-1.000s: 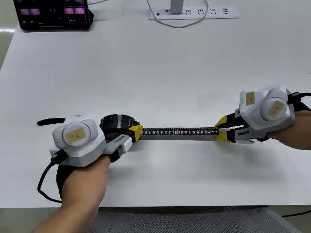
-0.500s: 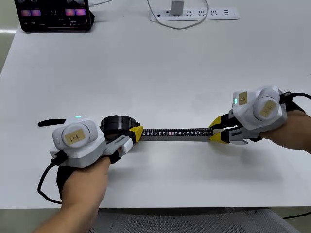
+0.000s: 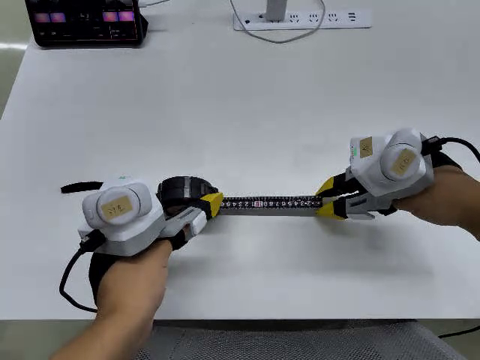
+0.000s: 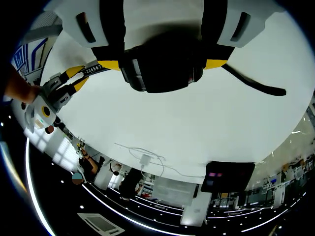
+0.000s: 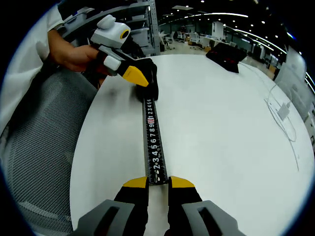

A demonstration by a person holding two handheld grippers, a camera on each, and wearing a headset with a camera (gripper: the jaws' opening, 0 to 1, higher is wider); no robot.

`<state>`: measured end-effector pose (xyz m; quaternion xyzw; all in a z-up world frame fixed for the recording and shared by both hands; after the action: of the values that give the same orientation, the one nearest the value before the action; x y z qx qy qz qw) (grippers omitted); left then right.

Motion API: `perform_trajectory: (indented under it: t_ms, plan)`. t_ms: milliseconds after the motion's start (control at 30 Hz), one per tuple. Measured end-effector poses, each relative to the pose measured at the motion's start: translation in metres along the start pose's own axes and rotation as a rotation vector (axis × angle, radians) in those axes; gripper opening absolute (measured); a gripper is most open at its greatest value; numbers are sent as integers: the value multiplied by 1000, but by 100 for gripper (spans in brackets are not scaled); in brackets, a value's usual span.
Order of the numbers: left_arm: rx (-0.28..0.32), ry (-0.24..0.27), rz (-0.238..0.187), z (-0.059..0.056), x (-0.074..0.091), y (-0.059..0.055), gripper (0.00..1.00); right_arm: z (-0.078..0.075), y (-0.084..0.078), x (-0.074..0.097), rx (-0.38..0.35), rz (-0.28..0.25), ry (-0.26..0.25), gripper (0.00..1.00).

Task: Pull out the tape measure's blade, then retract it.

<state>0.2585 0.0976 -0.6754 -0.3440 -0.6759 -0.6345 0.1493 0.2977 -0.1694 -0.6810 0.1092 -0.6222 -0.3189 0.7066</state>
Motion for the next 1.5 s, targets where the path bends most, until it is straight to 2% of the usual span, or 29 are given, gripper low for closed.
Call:
perform_trajectory:
  t_ms: [1500]
  plan:
    - [25, -11, 3, 2, 0, 0, 58, 4, 41, -37, 21, -62, 61, 11]
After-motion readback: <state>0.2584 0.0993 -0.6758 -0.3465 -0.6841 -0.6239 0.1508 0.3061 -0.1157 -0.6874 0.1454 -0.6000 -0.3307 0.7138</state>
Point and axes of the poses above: the centre of the closed fingertips' face, and the gripper's own axes: x roughly backward along the fingers, z roughly to its left, y roughly out of its top, the point moved 8 cm from there along x, roughly backward along the fingers, and after that the axes turned 11 degrees about -x, right-handed, at the moved point
